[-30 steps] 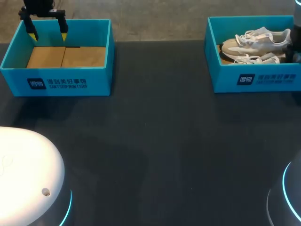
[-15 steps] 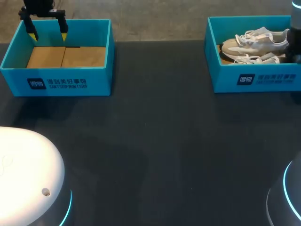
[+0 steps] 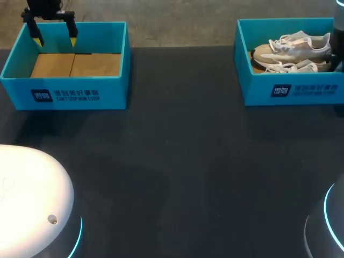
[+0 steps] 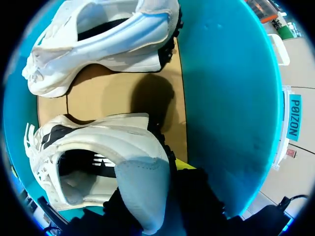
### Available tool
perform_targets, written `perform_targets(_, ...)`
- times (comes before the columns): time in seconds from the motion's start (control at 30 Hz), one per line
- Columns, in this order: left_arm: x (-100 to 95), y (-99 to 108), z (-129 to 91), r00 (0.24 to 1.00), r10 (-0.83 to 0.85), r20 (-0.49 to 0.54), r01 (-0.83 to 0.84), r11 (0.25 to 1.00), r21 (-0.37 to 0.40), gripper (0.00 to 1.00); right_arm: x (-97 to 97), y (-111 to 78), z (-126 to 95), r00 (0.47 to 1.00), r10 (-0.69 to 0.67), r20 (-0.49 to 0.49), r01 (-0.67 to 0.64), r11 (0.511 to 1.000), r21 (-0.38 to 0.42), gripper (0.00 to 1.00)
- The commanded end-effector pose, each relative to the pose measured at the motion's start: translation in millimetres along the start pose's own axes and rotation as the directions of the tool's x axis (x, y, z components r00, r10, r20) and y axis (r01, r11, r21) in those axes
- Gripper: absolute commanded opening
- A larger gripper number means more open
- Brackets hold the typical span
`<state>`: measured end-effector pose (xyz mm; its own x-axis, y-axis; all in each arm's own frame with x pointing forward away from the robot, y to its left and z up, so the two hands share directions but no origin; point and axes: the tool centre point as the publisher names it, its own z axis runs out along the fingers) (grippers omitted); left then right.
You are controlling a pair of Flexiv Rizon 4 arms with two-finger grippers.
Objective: Take the shoe out of the shoebox, open the shoe tongue, remove and reinsert the insole, then place the shoe into the shoebox
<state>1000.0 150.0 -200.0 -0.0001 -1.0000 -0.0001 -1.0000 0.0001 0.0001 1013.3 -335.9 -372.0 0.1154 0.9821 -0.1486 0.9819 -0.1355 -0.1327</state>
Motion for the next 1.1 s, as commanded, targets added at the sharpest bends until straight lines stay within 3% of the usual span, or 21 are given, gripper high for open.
perform_targets(0.03,0.0,0.0,0.0,1.000,0.000,0.000,0.000,1.000,0.000,1.00,-2.3,-8.4,-16.2,1.000,0.009,-0.001,-0.009,1.000,-0.020,0.00)
perform_targets(0.77,0.0,0.0,0.0,1.000,0.000,0.000,0.000,1.000,0.000,1.00,-15.3,-24.0,-125.6,0.994,0.077,0.082,-0.069,0.993,-0.098,0.00)
perform_targets(1.1,0.0,0.0,0.0,1.000,0.000,0.000,0.000,1.000,0.000,1.00,-30.6,-35.7,-161.3,0.986,0.119,0.118,-0.103,0.986,-0.134,0.00)
